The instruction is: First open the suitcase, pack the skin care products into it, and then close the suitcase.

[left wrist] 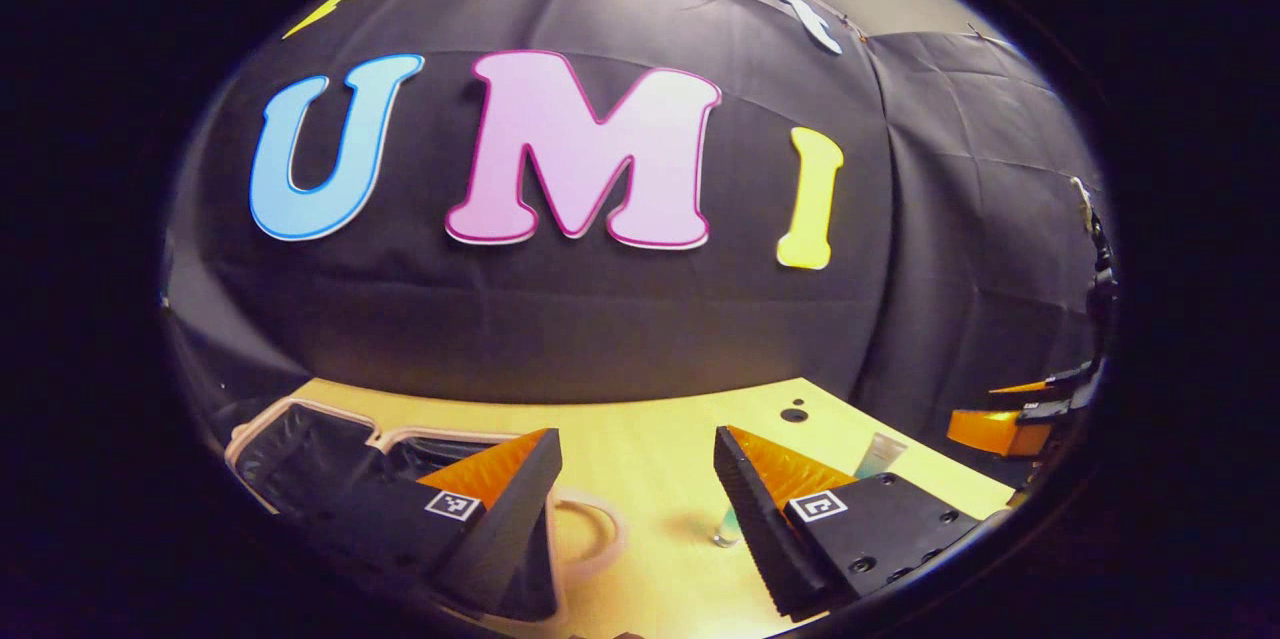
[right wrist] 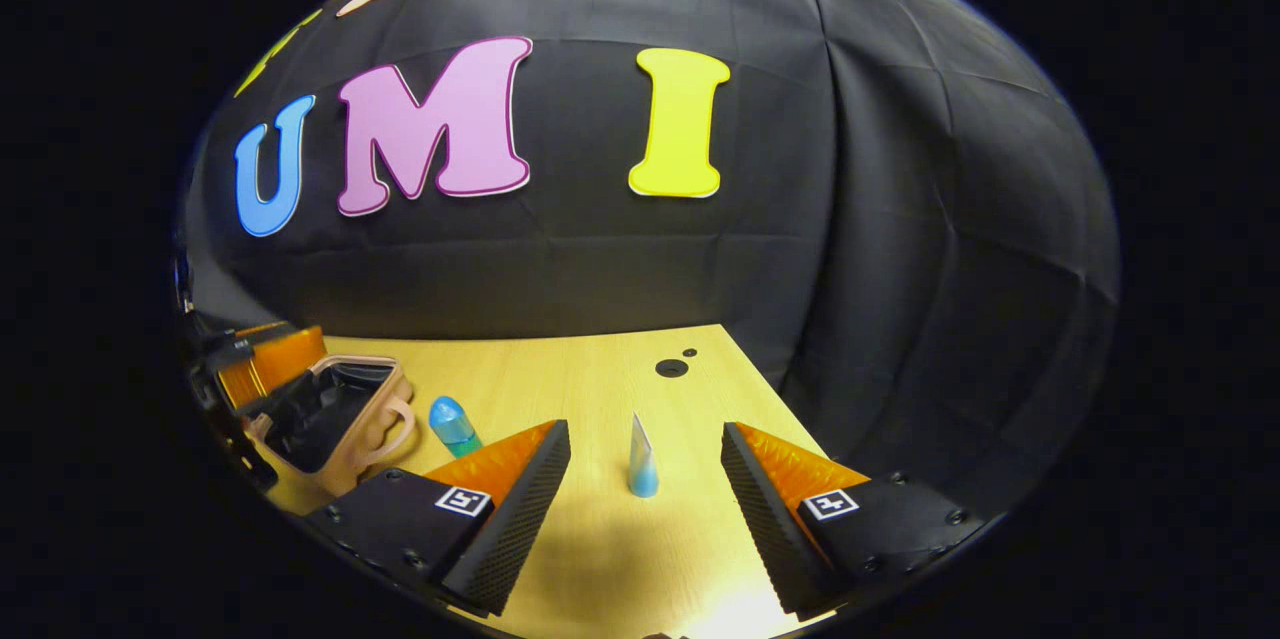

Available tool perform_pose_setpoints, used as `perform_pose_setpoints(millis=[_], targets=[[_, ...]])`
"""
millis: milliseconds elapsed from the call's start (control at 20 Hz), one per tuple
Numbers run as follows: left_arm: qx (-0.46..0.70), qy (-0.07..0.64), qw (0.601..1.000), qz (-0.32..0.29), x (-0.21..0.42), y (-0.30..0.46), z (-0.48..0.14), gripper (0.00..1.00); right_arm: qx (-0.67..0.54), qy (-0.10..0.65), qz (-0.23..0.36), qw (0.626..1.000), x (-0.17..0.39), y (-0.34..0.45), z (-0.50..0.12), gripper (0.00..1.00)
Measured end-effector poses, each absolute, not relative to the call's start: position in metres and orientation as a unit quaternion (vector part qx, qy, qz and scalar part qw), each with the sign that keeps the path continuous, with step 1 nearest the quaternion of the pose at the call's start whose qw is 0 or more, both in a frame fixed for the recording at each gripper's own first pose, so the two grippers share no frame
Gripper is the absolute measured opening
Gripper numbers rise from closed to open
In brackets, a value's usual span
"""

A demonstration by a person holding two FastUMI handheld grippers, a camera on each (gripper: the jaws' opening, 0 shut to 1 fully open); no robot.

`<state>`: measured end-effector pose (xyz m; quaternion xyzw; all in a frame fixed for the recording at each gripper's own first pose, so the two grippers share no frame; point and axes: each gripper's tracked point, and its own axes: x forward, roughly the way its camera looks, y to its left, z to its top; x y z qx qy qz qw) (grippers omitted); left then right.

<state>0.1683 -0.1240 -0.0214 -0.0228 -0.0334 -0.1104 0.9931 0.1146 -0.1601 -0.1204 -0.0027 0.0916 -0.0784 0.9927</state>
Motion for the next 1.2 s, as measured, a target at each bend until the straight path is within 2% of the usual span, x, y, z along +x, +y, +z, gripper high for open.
perform_pose_setpoints(millis=[400, 700, 800, 900, 950, 1000, 1050, 1200], targets=[[-0.031, 0.066, 0.99, -0.119, 0.234, -0.195, -0.126, 0.97, -0.006, 0.134, -0.044, 0.99, 0.153, -0.165, -0.178, 0.97], [0.004, 0.082, 0.991, -0.104, 0.278, -0.212, -0.147, 0.97, 0.009, 0.157, -0.035, 0.987, 0.189, -0.168, -0.212, 0.97], [-0.013, 0.096, 0.99, -0.101, 0.288, -0.216, -0.153, 0.91, 0.013, 0.157, -0.039, 0.987, 0.2, -0.171, -0.218, 0.94], [-0.028, 0.106, 0.99, -0.091, 0.294, -0.216, -0.157, 0.82, 0.016, 0.152, -0.041, 0.987, 0.209, -0.171, -0.221, 0.97], [-0.033, 0.11, 0.989, -0.09, 0.298, -0.216, -0.159, 0.72, 0.017, 0.151, -0.043, 0.988, 0.213, -0.173, -0.224, 0.96], [-0.036, 0.114, 0.989, -0.09, 0.299, -0.219, -0.162, 0.7, 0.02, 0.15, -0.041, 0.988, 0.217, -0.172, -0.226, 0.97], [-0.031, 0.117, 0.989, -0.082, 0.3, -0.217, -0.162, 0.59, 0.021, 0.15, -0.041, 0.988, 0.221, -0.171, -0.229, 0.96], [-0.028, 0.112, 0.99, -0.084, 0.302, -0.217, -0.162, 0.53, 0.021, 0.152, -0.037, 0.987, 0.231, -0.167, -0.238, 0.97]])
